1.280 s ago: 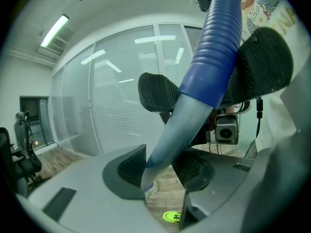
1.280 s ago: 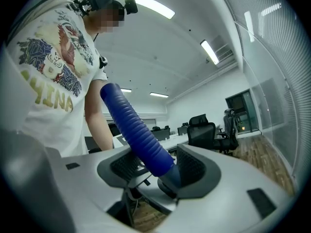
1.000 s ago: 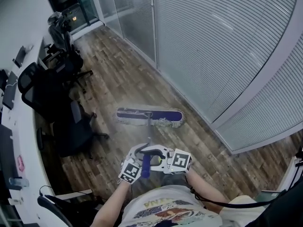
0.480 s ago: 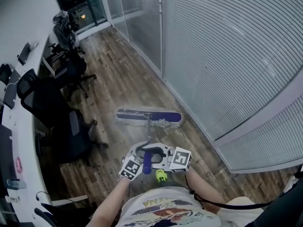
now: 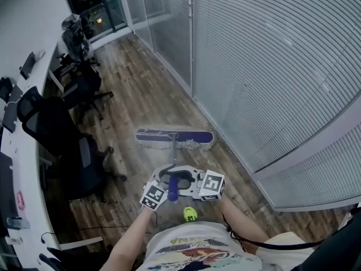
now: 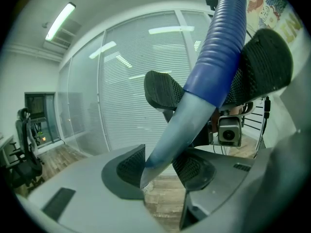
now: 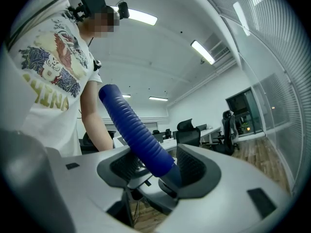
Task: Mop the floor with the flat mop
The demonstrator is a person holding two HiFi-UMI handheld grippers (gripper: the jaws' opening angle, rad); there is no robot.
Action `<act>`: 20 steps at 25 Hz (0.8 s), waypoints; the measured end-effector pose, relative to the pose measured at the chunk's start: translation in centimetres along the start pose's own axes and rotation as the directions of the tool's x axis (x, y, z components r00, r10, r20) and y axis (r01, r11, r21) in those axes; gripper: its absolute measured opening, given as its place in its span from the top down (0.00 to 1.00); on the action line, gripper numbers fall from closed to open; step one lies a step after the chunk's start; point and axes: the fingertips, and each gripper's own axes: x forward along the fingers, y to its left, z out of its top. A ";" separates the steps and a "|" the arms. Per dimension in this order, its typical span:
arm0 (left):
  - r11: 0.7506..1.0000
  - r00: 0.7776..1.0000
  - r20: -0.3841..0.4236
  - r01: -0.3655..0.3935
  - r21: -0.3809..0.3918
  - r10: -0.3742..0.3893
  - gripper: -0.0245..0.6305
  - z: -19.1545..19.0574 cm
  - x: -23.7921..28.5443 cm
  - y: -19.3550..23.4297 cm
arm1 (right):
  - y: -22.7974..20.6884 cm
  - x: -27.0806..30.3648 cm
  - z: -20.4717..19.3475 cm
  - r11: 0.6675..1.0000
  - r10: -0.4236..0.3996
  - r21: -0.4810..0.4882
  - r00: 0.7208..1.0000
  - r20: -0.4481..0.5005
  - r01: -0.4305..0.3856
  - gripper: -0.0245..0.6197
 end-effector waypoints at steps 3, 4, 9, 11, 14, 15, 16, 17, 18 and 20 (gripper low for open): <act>1.000 1.000 -0.013 0.003 0.009 -0.003 0.74 -0.2 -0.3 -0.6 | 0.6 -0.2 -0.2 1.000 -0.010 0.016 1.000 -0.004 0.010 0.60; 1.000 1.000 -0.019 0.003 0.015 -0.002 0.74 -0.2 -0.4 -0.9 | 0.9 -0.2 -0.2 1.000 -0.006 0.019 1.000 -0.010 0.006 0.60; 0.999 0.999 -0.024 -0.030 0.016 0.031 0.74 0.0 -1.5 -2.0 | 2.5 -0.3 -0.1 1.000 0.007 0.028 1.000 -0.006 -0.007 0.60; 0.998 0.998 -0.013 -0.058 0.008 0.058 0.74 0.6 -2.5 -2.5 | 3.6 0.0 0.1 0.999 0.015 0.032 1.000 0.005 -0.016 0.60; 0.996 0.996 -0.011 -0.094 -0.008 0.094 0.75 0.0 -4.6 -3.6 | 6.0 1.0 0.0 0.998 0.049 0.037 0.999 -0.008 -0.049 0.60; 0.995 0.995 -0.012 -0.101 -0.013 0.101 0.75 -0.3 -5.4 -4.1 | 6.9 1.4 -0.1 0.998 0.060 0.037 0.998 -0.013 -0.059 0.60; 0.994 0.994 -0.011 -0.108 -0.017 0.108 0.75 -0.4 -6.2 -4.6 | 7.9 1.7 -0.2 0.997 0.069 0.036 0.997 -0.018 -0.069 0.60; 0.993 0.993 -0.009 -0.117 -0.023 0.116 0.75 -0.5 -7.1 -5.2 | 8.9 2.1 -0.2 0.996 0.078 0.034 0.997 -0.024 -0.077 0.60; 0.991 0.992 -0.008 -0.128 -0.031 0.127 0.75 -0.9 -8.0 -5.7 | 10.0 2.5 -0.3 0.996 0.088 0.033 0.996 -0.032 -0.086 0.60; 0.987 0.988 -0.007 -0.152 -0.050 0.152 0.76 -1.7 -10.1 -6.9 | 12.3 3.6 -0.7 0.994 0.109 0.035 0.993 -0.049 -0.108 0.60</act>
